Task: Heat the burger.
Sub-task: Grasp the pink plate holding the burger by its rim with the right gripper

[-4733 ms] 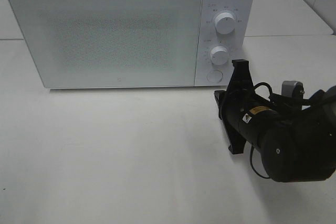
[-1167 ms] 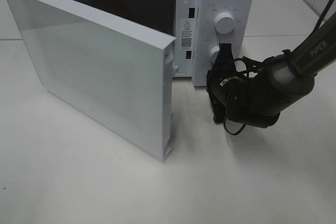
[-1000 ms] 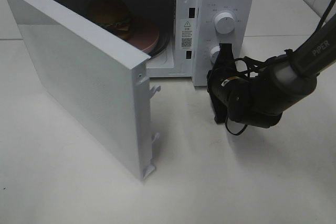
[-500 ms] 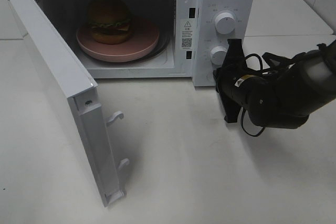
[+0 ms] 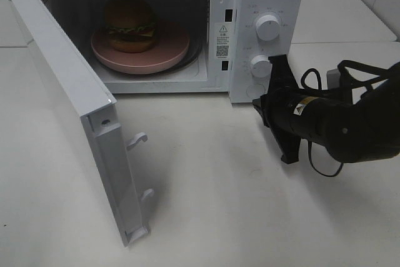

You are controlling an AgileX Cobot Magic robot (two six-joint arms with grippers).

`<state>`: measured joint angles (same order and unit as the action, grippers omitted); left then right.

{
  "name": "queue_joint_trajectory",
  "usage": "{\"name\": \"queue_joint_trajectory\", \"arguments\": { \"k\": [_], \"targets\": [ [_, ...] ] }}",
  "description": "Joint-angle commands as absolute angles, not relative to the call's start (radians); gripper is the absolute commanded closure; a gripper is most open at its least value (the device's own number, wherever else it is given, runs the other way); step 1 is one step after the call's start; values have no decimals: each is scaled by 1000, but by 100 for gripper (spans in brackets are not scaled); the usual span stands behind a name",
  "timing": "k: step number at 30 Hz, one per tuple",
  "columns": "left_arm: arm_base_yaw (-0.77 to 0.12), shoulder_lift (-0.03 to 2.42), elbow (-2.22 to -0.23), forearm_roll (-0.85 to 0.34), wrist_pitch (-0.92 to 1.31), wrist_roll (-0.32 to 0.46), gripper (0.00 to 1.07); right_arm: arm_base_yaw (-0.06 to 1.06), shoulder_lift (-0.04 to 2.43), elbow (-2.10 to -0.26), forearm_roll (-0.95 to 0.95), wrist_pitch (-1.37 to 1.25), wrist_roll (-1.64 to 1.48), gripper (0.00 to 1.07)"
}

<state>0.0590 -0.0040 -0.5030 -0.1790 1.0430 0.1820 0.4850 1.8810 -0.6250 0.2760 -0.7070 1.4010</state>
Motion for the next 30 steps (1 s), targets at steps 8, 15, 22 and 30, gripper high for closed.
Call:
{"name": "queue_joint_trajectory", "arguments": {
  "k": [8, 15, 22, 30],
  "targets": [
    [58, -24, -501, -181, 1043, 176, 6, 481, 1708, -592, 195, -285, 1051, 103],
    [58, -24, -501, -181, 1043, 176, 6, 478, 1602, -623, 192, -25, 724, 102],
    [58, -24, -501, -181, 1043, 176, 6, 478, 1561, -794, 145, 421, 377, 100],
    [58, -24, -501, -181, 1043, 176, 6, 478, 1561, -917, 139, 729, 77, 98]
  ]
}}
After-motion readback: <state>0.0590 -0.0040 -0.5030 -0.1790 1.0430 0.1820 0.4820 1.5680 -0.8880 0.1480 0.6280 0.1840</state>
